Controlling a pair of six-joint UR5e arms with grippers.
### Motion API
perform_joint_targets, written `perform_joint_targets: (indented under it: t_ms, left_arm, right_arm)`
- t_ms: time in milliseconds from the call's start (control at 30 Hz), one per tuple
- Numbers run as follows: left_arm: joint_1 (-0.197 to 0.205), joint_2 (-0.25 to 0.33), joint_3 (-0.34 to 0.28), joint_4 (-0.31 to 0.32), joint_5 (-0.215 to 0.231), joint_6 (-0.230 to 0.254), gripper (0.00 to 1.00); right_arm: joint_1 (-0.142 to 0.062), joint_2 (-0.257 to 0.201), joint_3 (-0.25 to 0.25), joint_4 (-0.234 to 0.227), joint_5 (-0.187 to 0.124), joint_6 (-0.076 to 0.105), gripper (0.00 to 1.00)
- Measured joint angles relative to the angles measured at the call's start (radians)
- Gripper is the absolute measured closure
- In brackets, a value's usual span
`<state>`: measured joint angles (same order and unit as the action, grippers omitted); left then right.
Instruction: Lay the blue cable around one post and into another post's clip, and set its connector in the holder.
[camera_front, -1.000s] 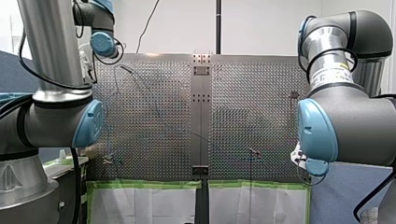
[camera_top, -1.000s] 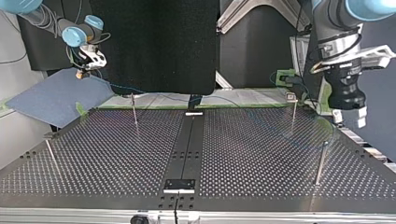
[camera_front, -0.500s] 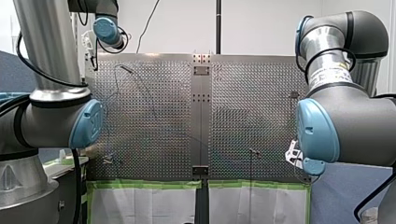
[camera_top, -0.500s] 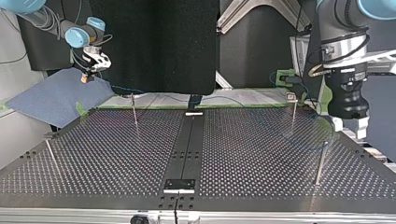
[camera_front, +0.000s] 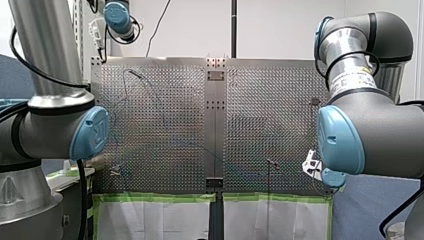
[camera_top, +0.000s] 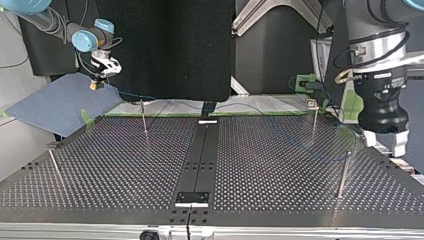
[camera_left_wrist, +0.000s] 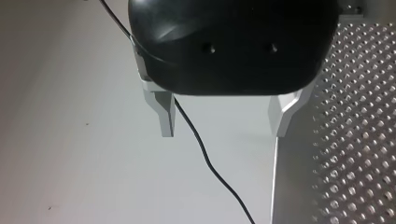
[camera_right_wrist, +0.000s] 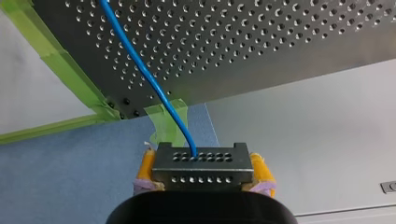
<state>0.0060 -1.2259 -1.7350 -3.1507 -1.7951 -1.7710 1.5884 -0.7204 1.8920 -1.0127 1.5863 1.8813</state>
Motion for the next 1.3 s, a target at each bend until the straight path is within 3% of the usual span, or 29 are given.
perform_joint_targets:
  t_ms: [300,667,1000,1300]
  left_arm:
    - [-0.038,-0.026,0.039,-0.082,-0.046,0.002,0.0]
    - [-0.052,-0.054,-0.008,-0.17,-0.134,0.008,0.0]
    - [-0.05,-0.063,-0.014,-0.256,-0.218,0.006,0.0]
    - [-0.051,-0.064,-0.014,-0.327,-0.225,0.006,0.0]
  right_arm:
    - [0.006,0.0,-0.001,0.0,0.0,0.001,1.0]
    - [0.012,0.0,-0.001,0.002,0.0,0.001,1.0]
    - [0.015,0.0,-0.001,0.002,0.0,-0.001,1.0]
    - [0.018,0.0,-0.003,0.002,0.0,-0.002,1.0]
